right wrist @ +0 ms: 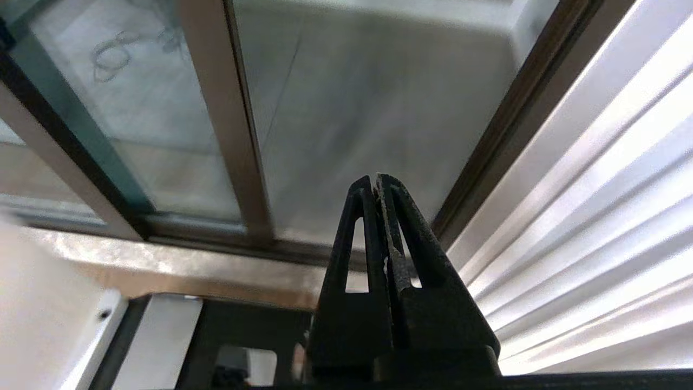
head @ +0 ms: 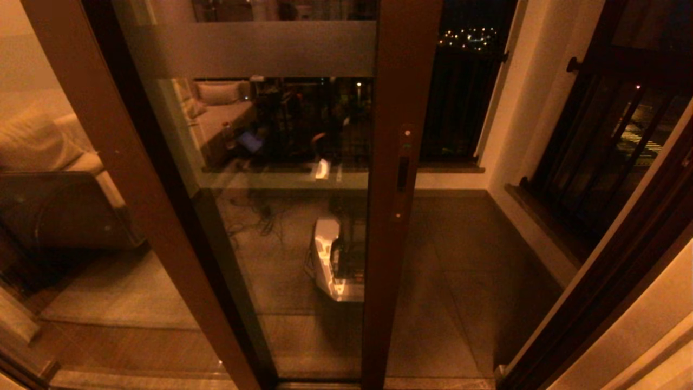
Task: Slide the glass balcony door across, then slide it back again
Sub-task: Open the slid door
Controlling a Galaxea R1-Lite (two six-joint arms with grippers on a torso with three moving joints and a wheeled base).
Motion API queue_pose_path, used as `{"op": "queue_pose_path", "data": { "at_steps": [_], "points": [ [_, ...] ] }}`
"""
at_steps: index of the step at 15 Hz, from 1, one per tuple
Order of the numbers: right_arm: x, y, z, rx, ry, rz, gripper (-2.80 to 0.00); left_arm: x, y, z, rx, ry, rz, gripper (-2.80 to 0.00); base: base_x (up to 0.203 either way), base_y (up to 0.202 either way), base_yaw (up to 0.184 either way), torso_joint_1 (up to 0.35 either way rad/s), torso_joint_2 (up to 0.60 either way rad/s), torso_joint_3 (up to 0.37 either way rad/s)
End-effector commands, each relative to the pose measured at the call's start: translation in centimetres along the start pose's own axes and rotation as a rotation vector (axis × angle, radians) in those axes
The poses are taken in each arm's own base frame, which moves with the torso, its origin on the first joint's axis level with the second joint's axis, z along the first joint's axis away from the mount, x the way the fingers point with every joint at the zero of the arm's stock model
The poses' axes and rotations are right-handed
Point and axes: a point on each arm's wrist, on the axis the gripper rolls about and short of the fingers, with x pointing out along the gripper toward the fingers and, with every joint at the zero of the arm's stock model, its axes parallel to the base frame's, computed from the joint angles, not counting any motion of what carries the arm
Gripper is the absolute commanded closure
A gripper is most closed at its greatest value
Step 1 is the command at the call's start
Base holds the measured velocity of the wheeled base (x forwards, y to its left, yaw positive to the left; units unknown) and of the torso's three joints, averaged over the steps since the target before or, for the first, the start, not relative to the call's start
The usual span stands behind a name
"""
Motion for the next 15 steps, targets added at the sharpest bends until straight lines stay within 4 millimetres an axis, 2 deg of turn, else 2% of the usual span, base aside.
{"op": "queue_pose_path", "data": {
  "at_steps": [1, 3, 5, 7, 9, 15],
  "points": [
    [3.9, -0.2, -2.2, 0.009, 0.009, -0.022, 0.0, 0.0, 0.0, 0.0, 0.0, 0.0, 0.0, 0.0, 0.0, 0.0, 0.0, 0.0, 0.0, 0.0],
    [8.1, -0.5, -4.9, -0.018, -0.031, -0.081, 0.0, 0.0, 0.0, 0.0, 0.0, 0.0, 0.0, 0.0, 0.0, 0.0, 0.0, 0.0, 0.0, 0.0],
    [10.0, -0.7, -5.5, -0.04, -0.226, -0.122, 0.0, 0.0, 0.0, 0.1, 0.0, -0.001, 0.0, 0.0, 0.0, 0.0, 0.0, 0.0, 0.0, 0.0],
    [10.2, -0.7, -5.5, -0.035, -0.27, -0.114, 0.0, 0.0, 0.0, 0.0, 0.0, 0.0, 0.0, 0.0, 0.0, 0.0, 0.0, 0.0, 0.0, 0.0],
    [10.4, -0.6, -6.7, -0.012, -0.147, -0.084, 0.0, 0.0, 0.0, 0.0, 0.0, 0.0, 0.0, 0.0, 0.0, 0.0, 0.0, 0.0, 0.0, 0.0],
    [10.4, -0.6, -6.7, -0.002, -0.15, -0.084, 0.0, 0.0, 0.0, 0.1, 0.0, -0.001, 0.0, 0.0, 0.0, 0.0, 0.0, 0.0, 0.0, 0.0]
  ]
}}
